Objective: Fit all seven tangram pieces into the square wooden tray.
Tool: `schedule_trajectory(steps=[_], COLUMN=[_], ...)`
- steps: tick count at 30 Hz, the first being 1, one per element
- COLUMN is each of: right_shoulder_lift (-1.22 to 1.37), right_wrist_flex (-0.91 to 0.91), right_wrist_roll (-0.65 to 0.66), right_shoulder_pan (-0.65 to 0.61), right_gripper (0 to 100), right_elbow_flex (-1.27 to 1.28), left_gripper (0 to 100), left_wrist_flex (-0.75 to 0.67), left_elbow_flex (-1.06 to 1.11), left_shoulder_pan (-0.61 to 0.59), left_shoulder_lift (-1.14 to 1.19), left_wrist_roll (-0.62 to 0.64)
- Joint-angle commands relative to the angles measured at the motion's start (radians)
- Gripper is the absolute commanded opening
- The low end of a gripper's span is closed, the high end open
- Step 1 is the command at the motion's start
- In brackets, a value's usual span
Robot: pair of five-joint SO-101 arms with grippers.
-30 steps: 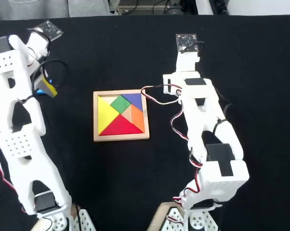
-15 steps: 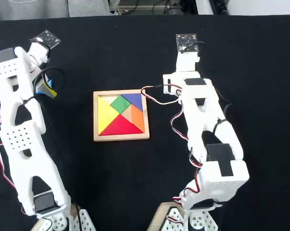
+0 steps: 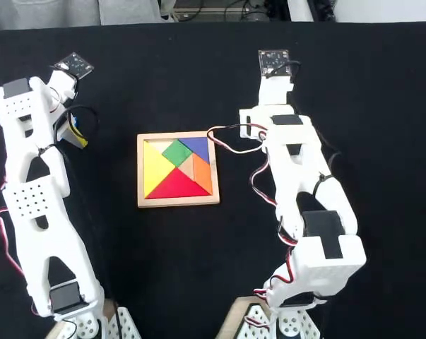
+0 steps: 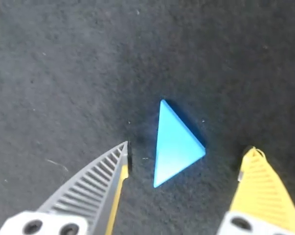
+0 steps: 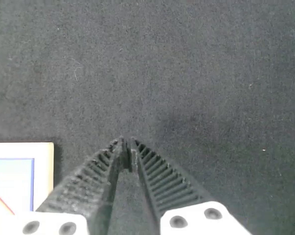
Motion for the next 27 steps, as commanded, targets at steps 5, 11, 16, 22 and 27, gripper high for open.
schedule_trajectory(steps=[5, 11, 16, 22, 27], right_shoulder_lift=[-0.008, -0.008, -0.008, -0.008, -0.008], right_wrist_flex=[-0.018, -0.018, -0.018, -0.018, -0.018], right_wrist_roll=[0.011, 0.011, 0.011, 0.011, 0.011], right_shoulder_pan=[0.008, 0.006, 0.006, 0.006, 0.006], right_gripper=[1.1, 1.1, 1.1, 1.1, 1.1], right_elbow_flex=[-0.073, -0.073, -0.073, -0.073, -0.073], left_gripper=[34, 24, 24, 24, 24], left_wrist_flex=[-0.023, 0.048, 0.138, 0.288, 0.397], left_elbow_flex=[-0.045, -0.045, -0.045, -0.054, -0.157], left_shoulder_pan=[0.021, 0.035, 0.042, 0.036, 0.022], left_shoulder_lift=[0.031, 0.072, 0.068, 0.066, 0.066], left_wrist_roll=[-0.006, -0.110, -0.183, -0.298, -0.328])
